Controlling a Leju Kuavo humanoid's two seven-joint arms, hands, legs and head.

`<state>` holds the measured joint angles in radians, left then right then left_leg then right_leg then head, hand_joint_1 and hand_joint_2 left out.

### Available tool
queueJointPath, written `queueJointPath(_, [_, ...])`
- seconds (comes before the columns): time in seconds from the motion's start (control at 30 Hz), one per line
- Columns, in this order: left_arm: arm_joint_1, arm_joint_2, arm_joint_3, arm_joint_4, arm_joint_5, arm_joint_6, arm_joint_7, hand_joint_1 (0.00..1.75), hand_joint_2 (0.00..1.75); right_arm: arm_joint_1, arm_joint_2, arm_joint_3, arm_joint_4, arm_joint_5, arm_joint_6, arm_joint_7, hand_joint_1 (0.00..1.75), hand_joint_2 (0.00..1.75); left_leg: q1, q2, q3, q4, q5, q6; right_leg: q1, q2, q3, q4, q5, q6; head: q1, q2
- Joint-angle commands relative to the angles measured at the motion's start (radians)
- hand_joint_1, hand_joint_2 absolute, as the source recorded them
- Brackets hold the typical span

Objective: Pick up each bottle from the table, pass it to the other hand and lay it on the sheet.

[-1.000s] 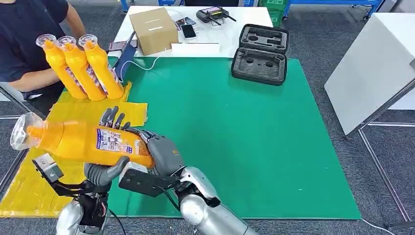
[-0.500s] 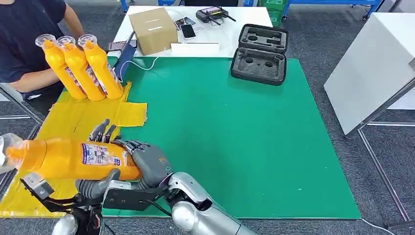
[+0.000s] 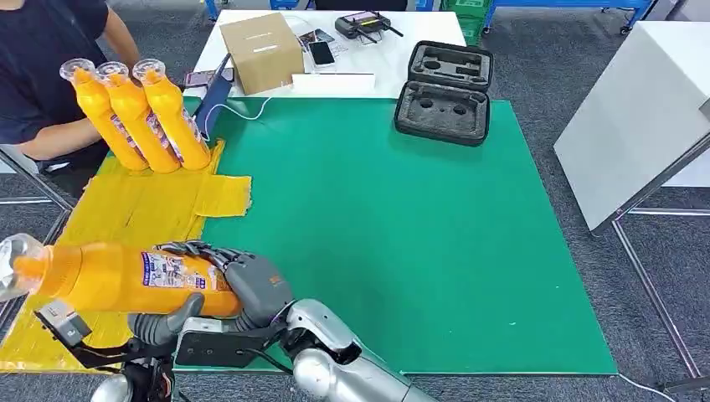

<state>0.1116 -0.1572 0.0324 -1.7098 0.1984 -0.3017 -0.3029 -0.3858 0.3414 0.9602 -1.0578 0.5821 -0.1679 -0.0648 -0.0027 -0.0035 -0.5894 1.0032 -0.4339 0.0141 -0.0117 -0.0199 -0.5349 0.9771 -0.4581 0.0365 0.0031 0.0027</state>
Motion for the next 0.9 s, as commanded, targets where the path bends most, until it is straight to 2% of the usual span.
queueJointPath(0.03, [-0.081, -0.019, 0.021, 0.002, -0.008, 0.015, -0.001, 1.75, 1.75, 0.057, -0.049, 0.053, 0.047, 0.023, 0.016, -0.008, 1.75, 1.75, 0.001, -0.004, 0.001, -0.001, 0.001, -0.001, 0.001, -0.003, 0.003, -0.002, 0.000, -0.001, 0.000, 0.000])
queueJointPath(0.23, [-0.063, -0.013, 0.037, -0.015, -0.016, 0.008, -0.012, 1.75, 1.75, 0.086, -0.069, 0.007, -0.015, 0.021, 0.011, -0.008, 1.75, 1.75, 0.002, -0.005, 0.002, -0.001, 0.001, -0.002, 0.002, -0.004, 0.006, -0.004, 0.000, -0.002, 0.000, 0.000])
queueJointPath(0.27, [-0.059, -0.012, 0.040, -0.021, -0.023, 0.009, -0.017, 1.75, 1.75, 0.092, -0.072, -0.004, -0.027, 0.020, 0.009, -0.005, 1.34, 1.75, 0.002, -0.005, 0.002, -0.001, 0.001, -0.001, 0.002, -0.003, 0.005, -0.003, 0.000, -0.001, 0.000, 0.000])
queueJointPath(0.3, [-0.050, -0.013, 0.047, -0.030, -0.026, 0.007, -0.020, 1.75, 1.75, 0.102, -0.078, -0.015, -0.047, 0.025, 0.001, -0.002, 0.09, 1.75, 0.001, -0.004, 0.001, -0.001, 0.001, -0.001, 0.001, -0.003, 0.003, -0.003, 0.000, -0.001, 0.000, 0.000])
queueJointPath(0.33, [-0.044, -0.012, 0.051, -0.037, -0.029, 0.005, -0.022, 1.75, 1.75, 0.108, -0.084, -0.022, -0.063, 0.027, -0.001, -0.002, 0.00, 1.75, 0.002, -0.004, 0.002, -0.001, 0.000, -0.001, 0.002, -0.003, 0.004, -0.003, 0.000, -0.001, 0.000, 0.000])
queueJointPath(0.7, [-0.044, 0.024, 0.152, -0.059, -0.278, 0.103, -0.111, 1.75, 1.75, 0.226, -0.153, -0.136, -0.319, 0.039, 0.010, 0.000, 0.00, 1.75, 0.001, -0.002, 0.001, -0.001, 0.000, -0.001, 0.001, 0.000, 0.002, -0.001, 0.000, -0.001, 0.000, 0.000])
queueJointPath(0.77, [-0.056, 0.044, 0.184, -0.045, -0.386, 0.157, -0.129, 1.75, 1.75, 0.250, -0.166, -0.153, -0.361, 0.043, 0.015, -0.008, 0.00, 1.75, 0.001, -0.002, 0.000, 0.000, 0.000, -0.001, 0.001, -0.001, 0.003, -0.001, -0.001, -0.001, 0.000, 0.000])
queueJointPath(0.83, [-0.073, 0.064, 0.225, -0.022, -0.623, 0.298, -0.181, 1.75, 1.75, 0.279, -0.183, -0.171, -0.419, 0.050, 0.024, -0.024, 0.00, 1.75, 0.001, -0.003, 0.000, -0.001, 0.000, -0.001, 0.001, -0.002, 0.002, -0.001, 0.000, -0.001, 0.000, 0.000])
queueJointPath(0.9, [-0.080, 0.092, 0.241, 0.001, -0.800, 0.394, -0.181, 1.75, 1.75, 0.297, -0.195, -0.182, -0.460, 0.050, 0.032, -0.032, 0.00, 1.75, 0.001, -0.002, 0.000, -0.001, 0.000, -0.001, 0.001, -0.001, 0.002, -0.001, 0.000, -0.001, 0.000, 0.000])
